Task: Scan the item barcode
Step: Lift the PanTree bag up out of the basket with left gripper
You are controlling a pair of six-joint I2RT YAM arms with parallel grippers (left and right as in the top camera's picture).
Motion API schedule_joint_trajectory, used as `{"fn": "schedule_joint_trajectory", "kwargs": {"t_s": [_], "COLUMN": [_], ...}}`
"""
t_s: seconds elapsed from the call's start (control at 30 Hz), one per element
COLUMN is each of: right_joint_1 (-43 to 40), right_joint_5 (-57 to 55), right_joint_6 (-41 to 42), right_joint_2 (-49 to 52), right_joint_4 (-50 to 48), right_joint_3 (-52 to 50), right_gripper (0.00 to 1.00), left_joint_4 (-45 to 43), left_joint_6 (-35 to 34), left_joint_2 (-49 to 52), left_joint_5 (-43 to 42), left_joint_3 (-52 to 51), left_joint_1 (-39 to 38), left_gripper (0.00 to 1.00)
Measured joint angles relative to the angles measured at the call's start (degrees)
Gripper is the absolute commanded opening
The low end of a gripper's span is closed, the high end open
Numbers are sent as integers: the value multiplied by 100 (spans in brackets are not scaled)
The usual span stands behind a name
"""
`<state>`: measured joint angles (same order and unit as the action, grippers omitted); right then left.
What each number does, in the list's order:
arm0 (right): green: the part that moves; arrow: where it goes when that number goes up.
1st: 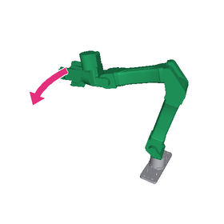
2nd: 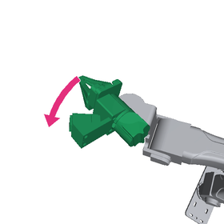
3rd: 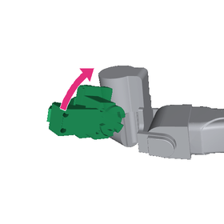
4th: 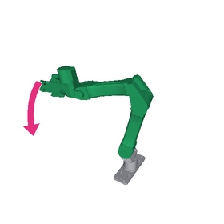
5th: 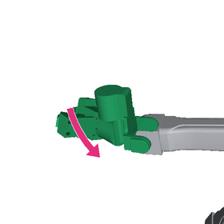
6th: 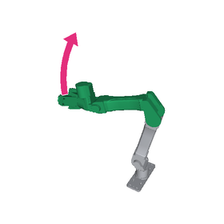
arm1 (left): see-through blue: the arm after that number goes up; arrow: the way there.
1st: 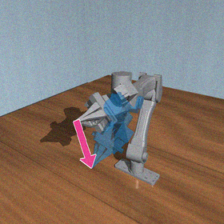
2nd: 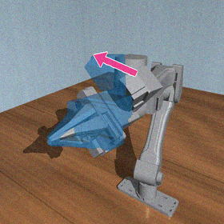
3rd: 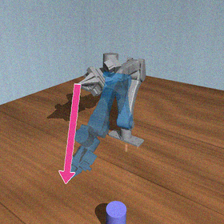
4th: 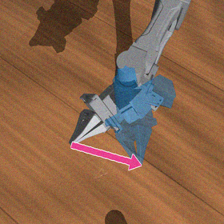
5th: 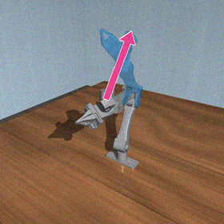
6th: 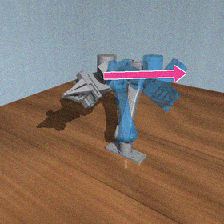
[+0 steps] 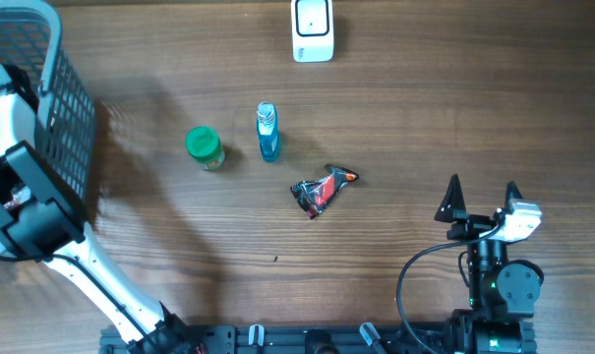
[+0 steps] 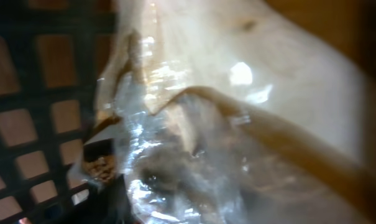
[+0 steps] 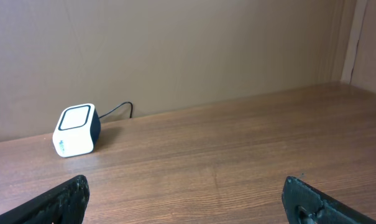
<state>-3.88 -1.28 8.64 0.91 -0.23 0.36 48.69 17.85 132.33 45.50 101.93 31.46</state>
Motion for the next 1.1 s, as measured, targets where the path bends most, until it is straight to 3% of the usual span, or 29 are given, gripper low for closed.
{"fn": "schedule_joint_trajectory", "kwargs": {"t_s": [0.07, 0.17, 0.73, 0.9, 1.1], "right_joint_1": [0, 0, 0, 0, 0], "right_joint_5": [0, 0, 0, 0, 0], "right_joint_6": [0, 0, 0, 0, 0], "right_joint_2": [0, 0, 0, 0, 0], "right_joint_4": [2, 2, 2, 2, 2], "right_joint_3": [0, 0, 0, 0, 0], "right_gripper": [100, 100, 100, 100, 100], "left_joint_4": [-22, -33, -173, -210, -273], "left_joint_6": [55, 81, -142, -431, -533], "left_joint_2": [31, 28, -157, -590, -1709], "left_joint_5": [-55, -37, -339, -1134, -1392], "left_joint_3": [-28, -20, -125, -149, -149], "left_joint_1": [-70, -74, -127, -302, -354], "left_gripper": [16, 4, 4, 4, 4]}}
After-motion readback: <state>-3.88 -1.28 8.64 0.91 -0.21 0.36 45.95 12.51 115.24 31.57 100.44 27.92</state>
